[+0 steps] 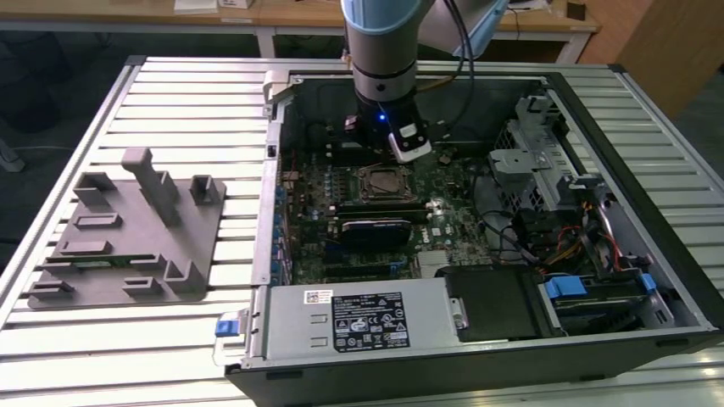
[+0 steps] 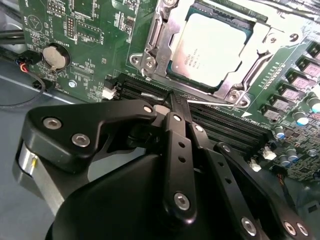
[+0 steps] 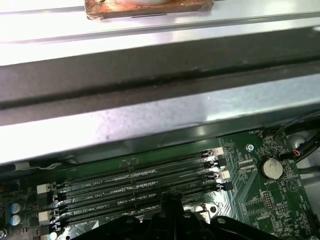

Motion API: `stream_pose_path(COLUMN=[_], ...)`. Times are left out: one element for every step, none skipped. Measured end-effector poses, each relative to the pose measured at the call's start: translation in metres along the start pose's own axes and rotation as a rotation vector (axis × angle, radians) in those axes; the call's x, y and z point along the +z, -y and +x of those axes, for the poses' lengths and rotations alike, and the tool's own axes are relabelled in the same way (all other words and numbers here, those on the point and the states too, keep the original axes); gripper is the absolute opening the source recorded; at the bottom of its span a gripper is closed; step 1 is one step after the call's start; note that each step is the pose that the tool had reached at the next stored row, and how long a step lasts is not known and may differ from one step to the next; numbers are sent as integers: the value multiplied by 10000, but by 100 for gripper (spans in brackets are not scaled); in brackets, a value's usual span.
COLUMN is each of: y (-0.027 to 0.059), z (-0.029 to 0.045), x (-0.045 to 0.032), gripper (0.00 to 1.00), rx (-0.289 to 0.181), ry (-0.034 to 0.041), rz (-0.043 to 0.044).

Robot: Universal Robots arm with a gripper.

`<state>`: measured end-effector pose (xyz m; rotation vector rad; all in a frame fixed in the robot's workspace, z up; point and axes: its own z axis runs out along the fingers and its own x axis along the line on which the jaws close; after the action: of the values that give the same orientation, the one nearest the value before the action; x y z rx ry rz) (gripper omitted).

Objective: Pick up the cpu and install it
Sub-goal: 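Install the first cpu locking lever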

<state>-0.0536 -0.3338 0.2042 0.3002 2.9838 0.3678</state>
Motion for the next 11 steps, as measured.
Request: stream_pose_path(y=[1, 1, 2, 2, 3, 5, 6, 7, 7, 7, 8], z=[2, 3, 4, 5, 5, 5, 6, 6, 6, 6, 6], x=[0, 2, 4, 8, 12, 19, 24, 27, 27, 27, 27], gripper=[11, 11, 11, 11, 11, 11, 11, 11, 11, 11, 11], rx=[9, 17, 25, 30, 34, 37, 40, 42, 42, 42, 41], ry=[-2, -5, -7, -6, -4, -2, 2, 5, 3, 3, 3], rz=[-23, -52, -81, -112, -141, -170, -194, -204, -204, -203, -202])
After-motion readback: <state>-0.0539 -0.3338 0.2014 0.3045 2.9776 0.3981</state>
